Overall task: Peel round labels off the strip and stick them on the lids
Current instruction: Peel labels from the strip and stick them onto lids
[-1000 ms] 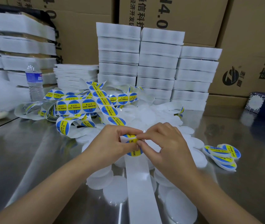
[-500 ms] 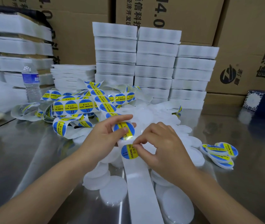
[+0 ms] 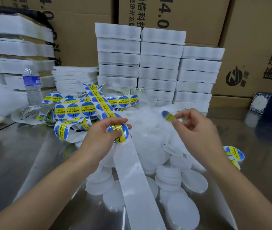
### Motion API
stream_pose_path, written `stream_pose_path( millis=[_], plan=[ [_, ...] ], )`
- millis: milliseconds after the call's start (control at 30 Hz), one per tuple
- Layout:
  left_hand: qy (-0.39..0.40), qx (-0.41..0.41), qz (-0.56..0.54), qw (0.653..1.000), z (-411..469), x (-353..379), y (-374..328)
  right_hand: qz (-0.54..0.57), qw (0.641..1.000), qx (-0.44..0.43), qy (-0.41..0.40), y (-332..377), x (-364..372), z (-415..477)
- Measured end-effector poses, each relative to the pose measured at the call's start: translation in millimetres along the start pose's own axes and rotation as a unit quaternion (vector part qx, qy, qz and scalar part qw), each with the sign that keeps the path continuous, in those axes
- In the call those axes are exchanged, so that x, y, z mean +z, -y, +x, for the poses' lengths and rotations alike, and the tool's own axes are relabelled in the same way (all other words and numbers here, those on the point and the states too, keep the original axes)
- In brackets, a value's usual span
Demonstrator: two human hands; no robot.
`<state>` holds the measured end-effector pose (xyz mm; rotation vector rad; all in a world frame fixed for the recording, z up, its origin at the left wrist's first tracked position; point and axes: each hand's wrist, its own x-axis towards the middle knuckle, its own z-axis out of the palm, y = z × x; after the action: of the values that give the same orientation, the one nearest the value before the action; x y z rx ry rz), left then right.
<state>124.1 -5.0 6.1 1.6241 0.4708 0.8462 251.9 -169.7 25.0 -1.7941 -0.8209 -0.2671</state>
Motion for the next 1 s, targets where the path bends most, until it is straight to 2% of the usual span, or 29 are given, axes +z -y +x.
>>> stream_pose_path(
  millis=[67,133,233,300,600,700,800,900,1000],
  plan=[
    [0.005,0.007,0.002,1.0,0,1,0,-0.227,0.973,0.016,0.028,-14,-3,5],
    [0.007,0.009,-0.003,1.0,0,0,1,-0.34,0.933,0.059,0.105,-25,-7,8],
    [0.009,0.01,0.0,1.0,0,0,1,-0.362,0.9,0.119,0.209,-42,-10,14],
    [0.011,0.011,0.0,1.0,-1,0,2,-0.362,0.892,0.13,0.239,-50,-12,17],
    [0.05,0.008,0.015,0.999,-4,2,3,-0.381,0.88,0.153,0.24,-60,-16,20],
    [0.085,0.011,0.016,0.996,-7,2,4,-0.363,0.894,0.153,0.216,-57,-18,21],
    [0.101,0.016,0.039,0.994,-8,4,5,-0.296,0.933,0.118,0.168,-46,-22,21],
    [0.103,0.004,0.048,0.994,-9,5,7,-0.178,0.974,0.023,0.137,-28,-12,15],
    [0.105,-0.011,0.062,0.992,-10,5,6,-0.11,0.984,-0.097,0.106,-13,7,-1]
  ],
)
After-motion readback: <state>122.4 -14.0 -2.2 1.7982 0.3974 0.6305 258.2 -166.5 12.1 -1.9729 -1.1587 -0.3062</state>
